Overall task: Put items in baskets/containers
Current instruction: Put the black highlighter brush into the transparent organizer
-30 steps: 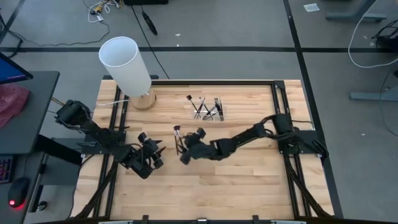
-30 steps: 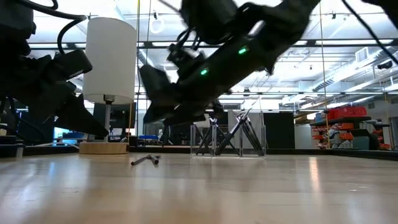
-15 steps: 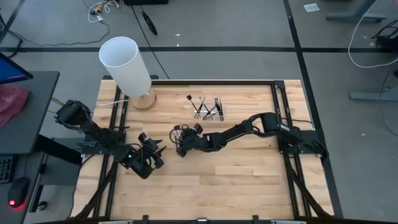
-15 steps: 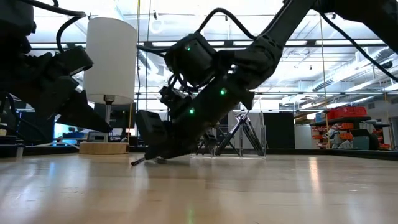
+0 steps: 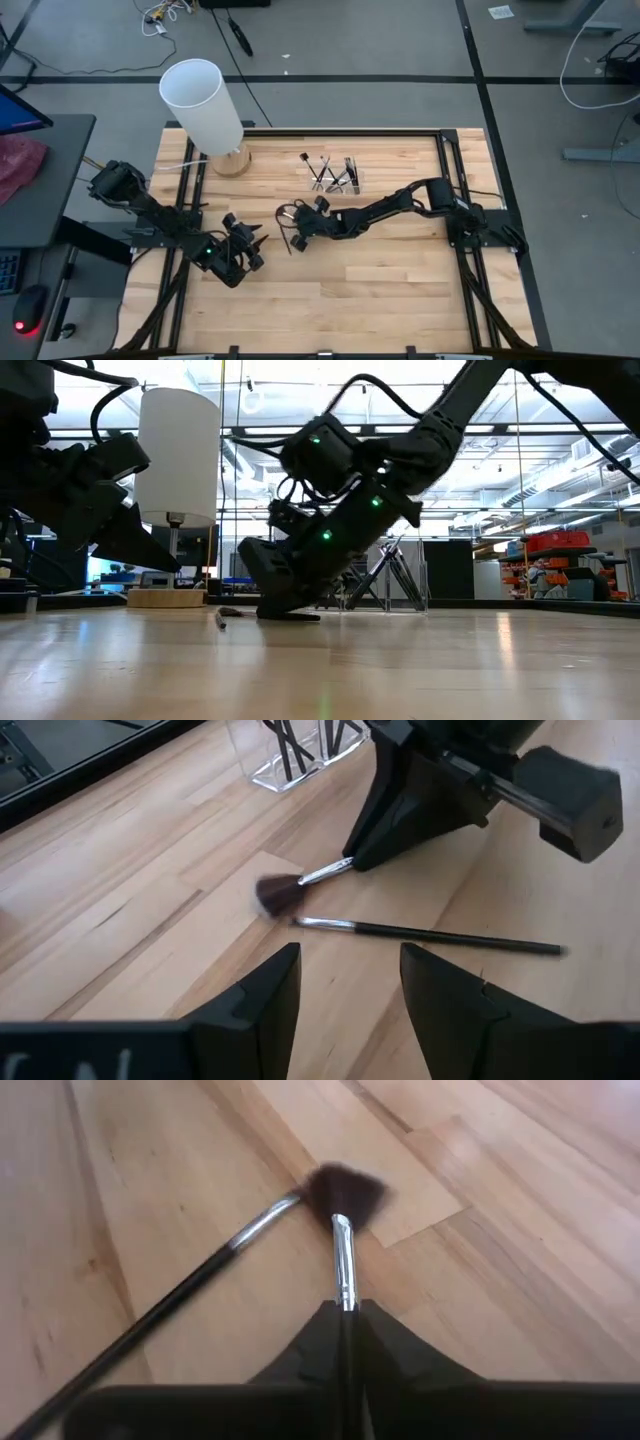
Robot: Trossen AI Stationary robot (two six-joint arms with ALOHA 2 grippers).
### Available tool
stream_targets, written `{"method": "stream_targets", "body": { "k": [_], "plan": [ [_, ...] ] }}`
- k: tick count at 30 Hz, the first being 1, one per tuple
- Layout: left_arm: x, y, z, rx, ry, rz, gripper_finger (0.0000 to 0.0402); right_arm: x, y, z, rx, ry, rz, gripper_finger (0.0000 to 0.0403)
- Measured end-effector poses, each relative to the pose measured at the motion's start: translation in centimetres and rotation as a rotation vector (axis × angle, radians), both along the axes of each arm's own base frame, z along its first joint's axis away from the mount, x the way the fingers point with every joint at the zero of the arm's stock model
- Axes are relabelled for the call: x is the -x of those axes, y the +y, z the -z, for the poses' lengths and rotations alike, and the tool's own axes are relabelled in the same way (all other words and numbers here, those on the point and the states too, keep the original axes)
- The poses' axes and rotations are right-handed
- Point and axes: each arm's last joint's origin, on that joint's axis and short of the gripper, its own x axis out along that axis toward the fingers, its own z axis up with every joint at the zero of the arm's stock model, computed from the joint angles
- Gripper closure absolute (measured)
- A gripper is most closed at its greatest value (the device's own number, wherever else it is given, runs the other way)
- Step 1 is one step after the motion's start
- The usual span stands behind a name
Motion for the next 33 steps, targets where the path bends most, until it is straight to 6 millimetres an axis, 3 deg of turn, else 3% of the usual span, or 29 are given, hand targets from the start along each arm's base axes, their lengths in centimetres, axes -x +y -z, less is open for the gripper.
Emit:
{"method": "stream_targets", "body": {
  "k": [6, 13, 23, 27, 33],
  "plan": [
    [0.0, 0.0, 0.0, 0.002, 0.001, 0.001, 0.0227, 1.4, 0.5, 0.9, -0.052, -0.131, -0.008, 0.0385],
    [0.0, 0.0, 0.0, 0.003, 0.001, 0.001, 0.0227, 4.2, 1.2, 0.0, -0.073, -0.152, -0.044, 0.0391],
    [-0.2, -0.2, -0.1, 0.009, 0.002, 0.03, 0.0227, 6.4, 5.7, -5.3, 0.022, -0.279, -0.071, 0.0392],
    [-1.1, -1.4, -0.8, -0.034, 0.036, 0.227, 0.0227, 6.8, 7.9, -7.0, 0.053, -0.388, -0.099, 0.039],
    [-2.7, -3.4, -3.2, -0.113, -0.095, 0.527, 0.0227, 6.9, 11.3, -10.1, 0.129, -0.642, -0.357, 0.039]
  ]
}}
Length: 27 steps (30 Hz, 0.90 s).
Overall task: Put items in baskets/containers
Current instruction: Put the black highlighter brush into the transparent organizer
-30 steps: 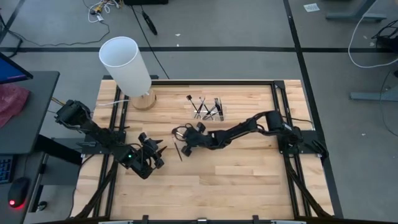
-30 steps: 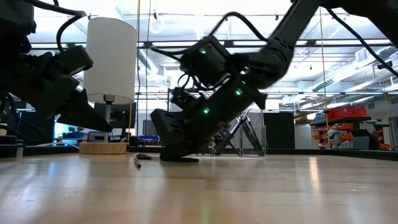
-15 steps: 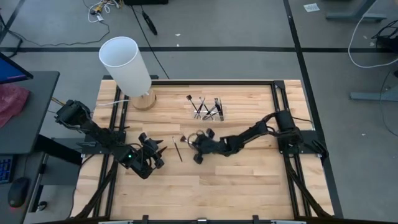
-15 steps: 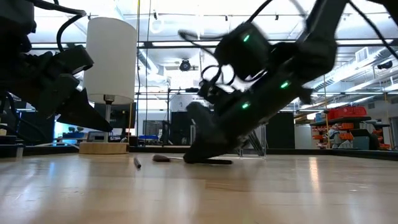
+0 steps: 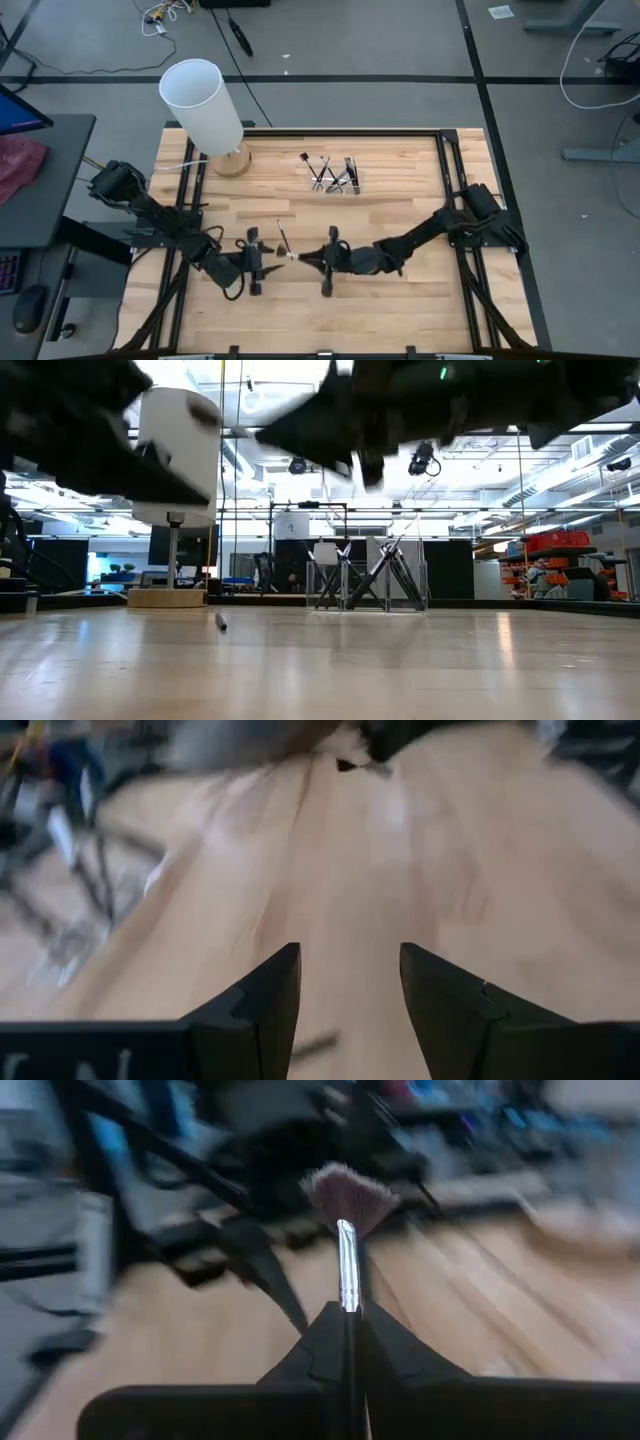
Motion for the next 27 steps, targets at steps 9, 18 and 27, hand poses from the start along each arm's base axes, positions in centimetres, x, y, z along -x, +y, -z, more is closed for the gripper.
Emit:
{"method": "stream_targets", "body": {
  "k": [9, 18, 27],
  "plan": [
    [-1.3, -0.5, -3.8, -0.063, -0.304, 0.207, 0.0227, 0.6, 2.1, -2.6, 0.086, -0.26, -0.313, 0.039],
    [-1.9, 0.1, -5.1, -0.089, -0.437, 0.353, 0.0227, 0.0, 0.8, -2.7, 0.141, -0.266, -0.297, 0.039],
    [-2.6, 1.2, -5.7, -0.192, -0.499, 0.353, 0.023, -1.0, -2.7, -2.2, 0.17, -0.258, -0.372, 0.039]
  ]
}}
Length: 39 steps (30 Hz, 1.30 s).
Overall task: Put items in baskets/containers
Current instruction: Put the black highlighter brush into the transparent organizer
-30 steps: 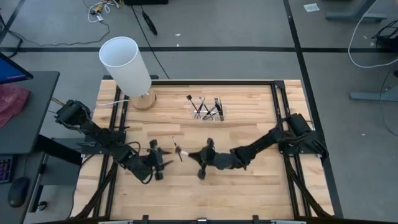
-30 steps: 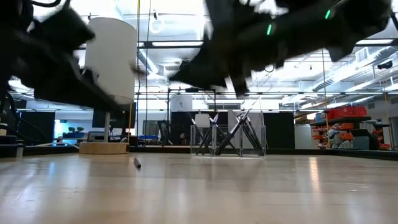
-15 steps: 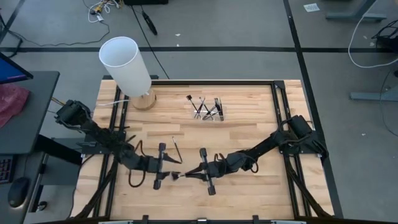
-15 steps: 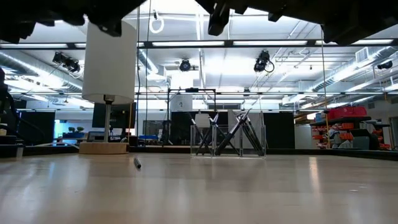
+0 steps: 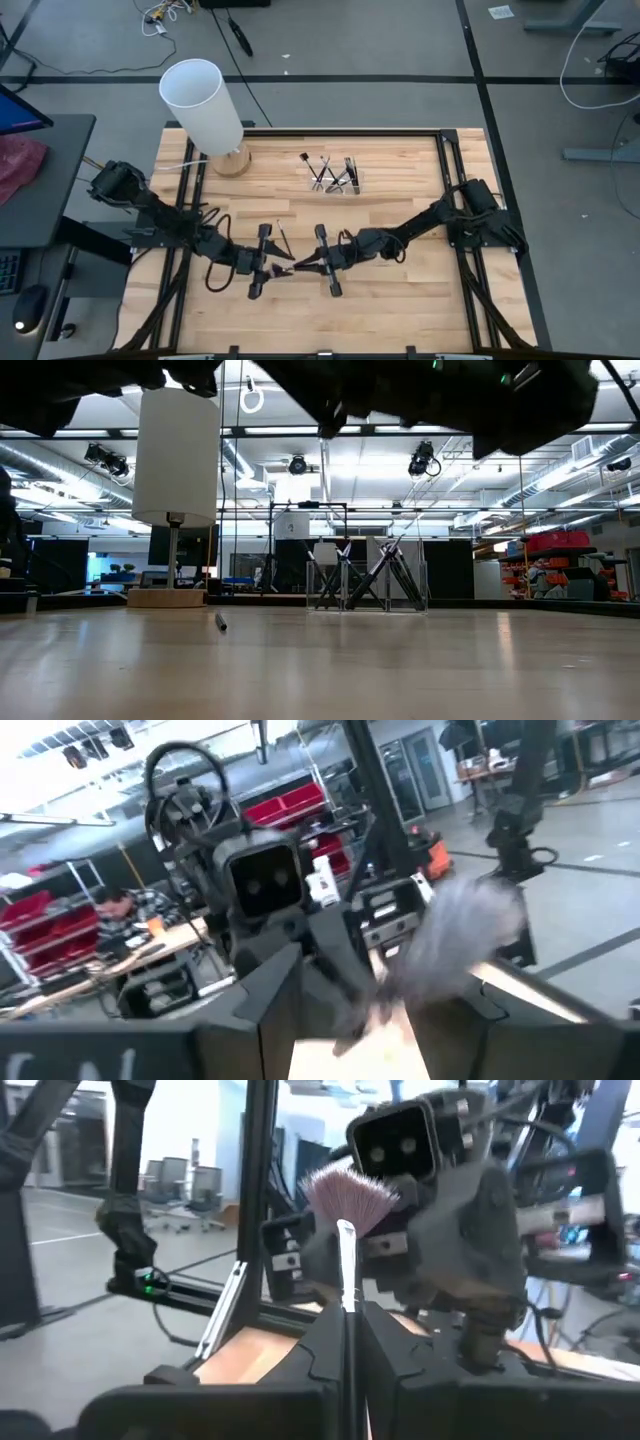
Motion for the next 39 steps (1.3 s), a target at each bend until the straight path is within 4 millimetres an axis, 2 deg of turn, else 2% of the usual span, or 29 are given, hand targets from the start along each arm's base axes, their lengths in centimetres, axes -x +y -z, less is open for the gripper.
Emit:
{"method": "stream_targets", "body": {
  "k": [3, 8, 13, 15, 19, 23, 28, 31, 36, 39],
  "plan": [
    [-0.4, 0.7, 0.0, -0.028, -0.005, -0.03, 0.0248, 0.1, -2.0, 0.4, -0.033, 0.009, -0.044, 0.039],
    [-1.1, 2.1, 0.0, -0.039, -0.005, -0.045, 0.0305, 1.0, -4.2, 1.0, -0.08, -0.028, -0.078, 0.039],
    [-1.6, 3.3, 0.0, -0.001, -0.003, -0.006, 0.037, 1.9, -5.3, 1.6, -0.105, -0.043, -0.075, 0.039],
    [-1.8, 3.7, 0.1, 0.009, 0.004, 0.005, 0.0384, 2.0, -5.4, 1.8, -0.105, -0.04, -0.075, 0.039],
    [-1.9, 4.0, 0.2, 0.043, 0.021, 0.023, 0.0382, 2.0, -5.4, 2.0, -0.102, -0.012, -0.058, 0.0379],
    [-2.0, 4.1, 0.4, 0.067, 0.051, 0.0, 0.038, 2.6, -5.8, 2.3, -0.096, 0.093, 0.055, 0.0341],
    [-2.2, 4.9, 0.6, 0.136, 0.074, -0.139, 0.0382, 5.7, -6.9, 1.5, -0.038, 0.359, 0.325, 0.0277],
    [-3.0, 6.0, 0.4, 0.198, 0.113, -0.207, 0.0382, 7.9, -7.7, 1.0, -0.055, 0.505, 0.472, 0.0249],
    [-5.4, 8.6, -0.6, 0.271, 0.233, -0.339, 0.0382, 10.6, -8.4, 0.9, -0.113, 0.549, 0.577, 0.0232],
    [-6.7, 10.5, -1.9, 0.298, 0.288, -0.418, 0.0382, 11.3, -8.5, 1.5, -0.129, 0.517, 0.576, 0.0231]
  ]
}}
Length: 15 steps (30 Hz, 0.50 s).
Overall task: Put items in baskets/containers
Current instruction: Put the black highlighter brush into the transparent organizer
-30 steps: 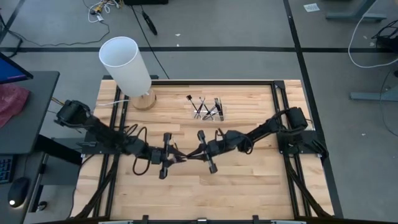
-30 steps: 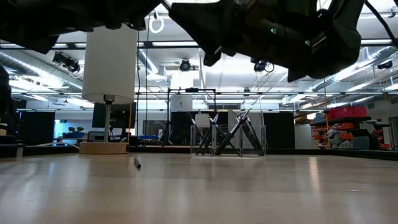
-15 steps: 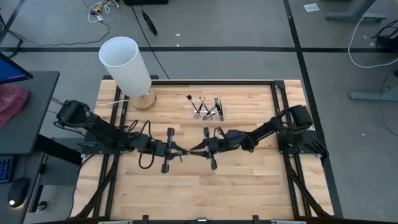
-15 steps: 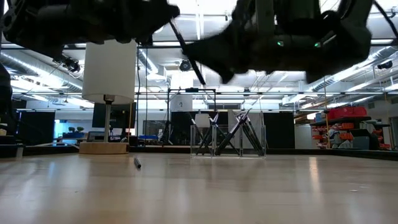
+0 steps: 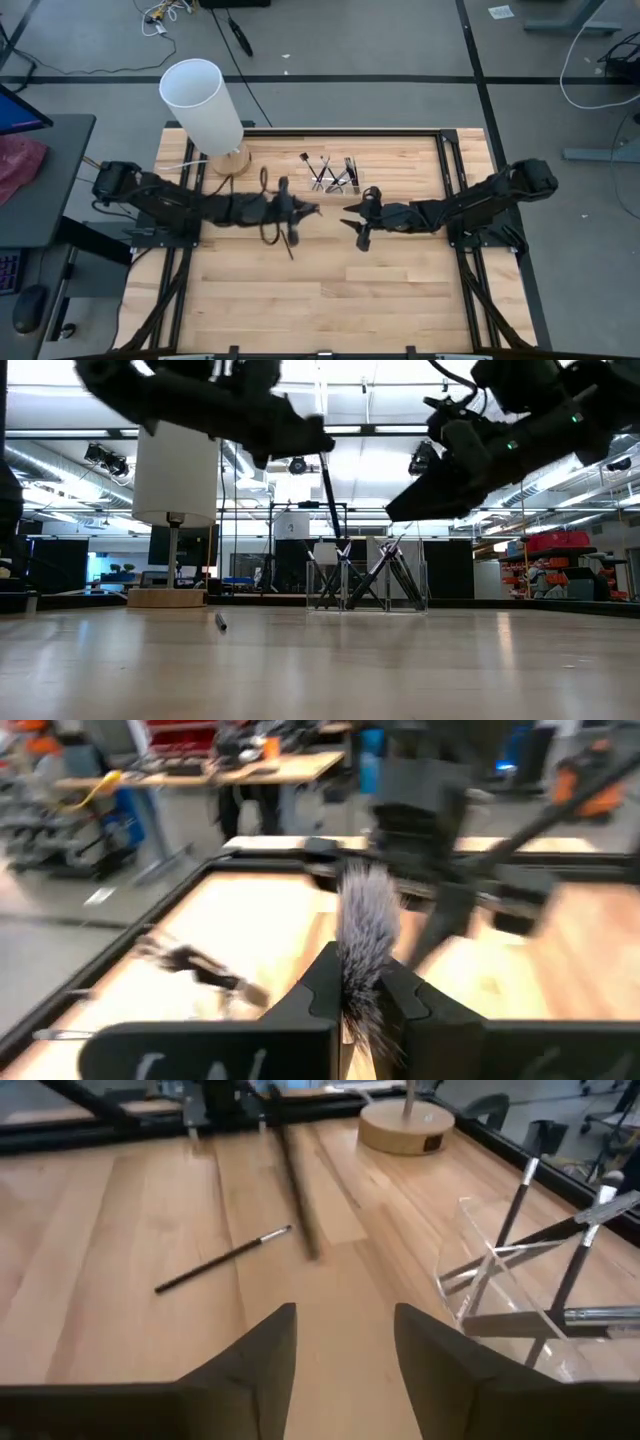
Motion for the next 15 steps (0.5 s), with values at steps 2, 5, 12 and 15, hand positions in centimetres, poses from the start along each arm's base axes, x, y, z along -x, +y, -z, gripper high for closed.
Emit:
{"method": "stream_targets", "body": {
  "k": [2, 5, 12, 15],
  "plan": [
    [-0.4, 1.6, -0.6, 0.013, 0.001, -0.028, 0.0382, 0.4, -0.1, 0.6, -0.002, -0.023, 0.02, 0.0233],
    [-0.5, 4.4, -0.9, 0.056, -0.016, -0.029, 0.0381, 0.9, -0.2, 1.6, -0.027, -0.067, 0.041, 0.024],
    [0.7, 10.9, -0.2, 0.146, 0.003, -0.184, 0.0381, 1.3, 0.1, 2.3, -0.049, -0.124, 0.029, 0.0254],
    [1.0, 11.9, -0.2, 0.146, 0.007, -0.2, 0.0381, 1.2, 0.1, 2.4, -0.049, -0.129, 0.028, 0.0258]
  ]
}}
